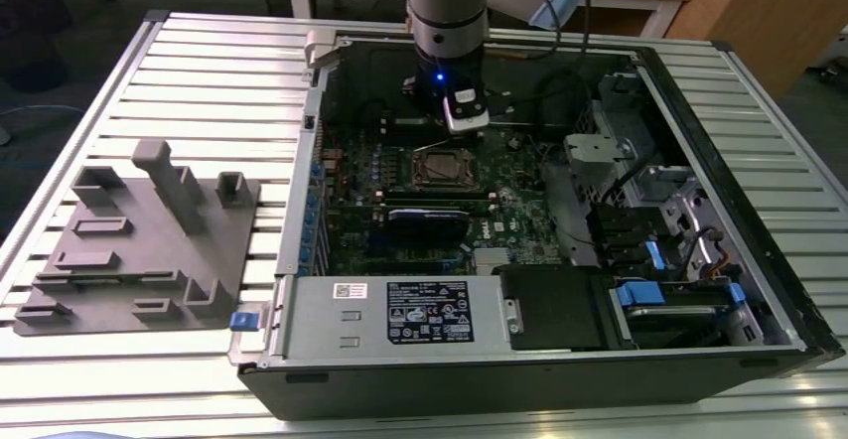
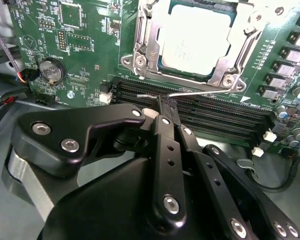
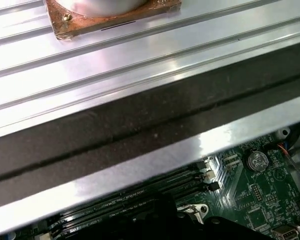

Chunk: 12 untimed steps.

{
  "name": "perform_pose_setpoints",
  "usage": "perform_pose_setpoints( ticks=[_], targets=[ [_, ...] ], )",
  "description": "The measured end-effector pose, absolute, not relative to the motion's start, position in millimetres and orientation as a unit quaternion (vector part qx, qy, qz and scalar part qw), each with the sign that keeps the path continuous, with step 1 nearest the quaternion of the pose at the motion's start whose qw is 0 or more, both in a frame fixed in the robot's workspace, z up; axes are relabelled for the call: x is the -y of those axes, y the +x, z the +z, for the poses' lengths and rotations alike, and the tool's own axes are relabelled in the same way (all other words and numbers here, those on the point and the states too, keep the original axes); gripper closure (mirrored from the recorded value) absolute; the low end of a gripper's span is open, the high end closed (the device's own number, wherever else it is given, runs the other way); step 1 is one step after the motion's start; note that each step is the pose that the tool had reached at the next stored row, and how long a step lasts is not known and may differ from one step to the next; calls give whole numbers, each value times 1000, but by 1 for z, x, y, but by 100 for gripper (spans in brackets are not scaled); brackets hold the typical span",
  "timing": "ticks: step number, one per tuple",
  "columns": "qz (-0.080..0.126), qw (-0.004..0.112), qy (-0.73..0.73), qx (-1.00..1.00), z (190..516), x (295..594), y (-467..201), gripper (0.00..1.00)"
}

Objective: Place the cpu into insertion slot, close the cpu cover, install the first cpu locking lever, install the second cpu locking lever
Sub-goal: 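Install the first cpu locking lever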

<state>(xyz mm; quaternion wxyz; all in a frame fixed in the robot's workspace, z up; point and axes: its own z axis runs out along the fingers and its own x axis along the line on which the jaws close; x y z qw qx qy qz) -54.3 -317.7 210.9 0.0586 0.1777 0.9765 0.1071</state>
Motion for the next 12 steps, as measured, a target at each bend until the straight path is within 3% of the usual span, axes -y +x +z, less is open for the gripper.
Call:
perform_pose_setpoints(
  ticks=[12],
  targets=[
    [99, 73, 176, -977, 201, 315, -54, 89]
  ],
)
